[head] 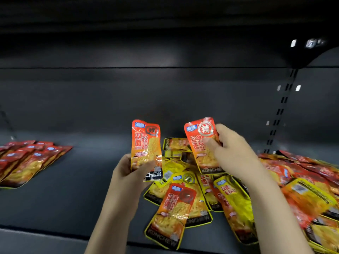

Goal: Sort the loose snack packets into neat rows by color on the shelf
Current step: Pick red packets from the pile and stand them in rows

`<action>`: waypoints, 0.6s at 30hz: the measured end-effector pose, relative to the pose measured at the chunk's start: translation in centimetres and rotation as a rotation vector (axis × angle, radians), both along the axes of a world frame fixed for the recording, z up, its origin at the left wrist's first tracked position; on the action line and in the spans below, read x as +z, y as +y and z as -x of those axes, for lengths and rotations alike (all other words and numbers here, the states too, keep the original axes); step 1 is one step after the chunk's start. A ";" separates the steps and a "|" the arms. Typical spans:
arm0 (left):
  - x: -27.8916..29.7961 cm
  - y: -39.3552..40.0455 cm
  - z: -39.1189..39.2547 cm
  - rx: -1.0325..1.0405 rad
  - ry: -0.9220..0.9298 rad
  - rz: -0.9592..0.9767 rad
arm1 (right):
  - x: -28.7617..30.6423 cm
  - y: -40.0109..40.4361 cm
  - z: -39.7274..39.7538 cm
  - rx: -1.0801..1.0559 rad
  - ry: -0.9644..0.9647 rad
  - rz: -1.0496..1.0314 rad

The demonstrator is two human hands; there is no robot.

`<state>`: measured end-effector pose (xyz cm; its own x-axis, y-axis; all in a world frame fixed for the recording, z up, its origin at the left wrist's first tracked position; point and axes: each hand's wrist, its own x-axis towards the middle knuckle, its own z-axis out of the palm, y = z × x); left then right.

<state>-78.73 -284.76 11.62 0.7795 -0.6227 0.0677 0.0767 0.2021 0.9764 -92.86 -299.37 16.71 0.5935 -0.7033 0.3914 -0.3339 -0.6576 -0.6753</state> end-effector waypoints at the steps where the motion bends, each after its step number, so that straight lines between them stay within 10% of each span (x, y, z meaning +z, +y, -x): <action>1: -0.2 0.7 -0.4 0.014 0.015 0.015 | -0.4 0.7 -0.5 0.030 -0.042 -0.049; 8: -0.8 5.0 -4.0 0.027 0.070 0.081 | -2.7 4.8 -5.5 0.238 -0.308 -0.570; 18: -0.4 9.7 -13.2 0.031 0.101 0.118 | -3.9 11.0 -15.6 0.190 -0.252 -0.550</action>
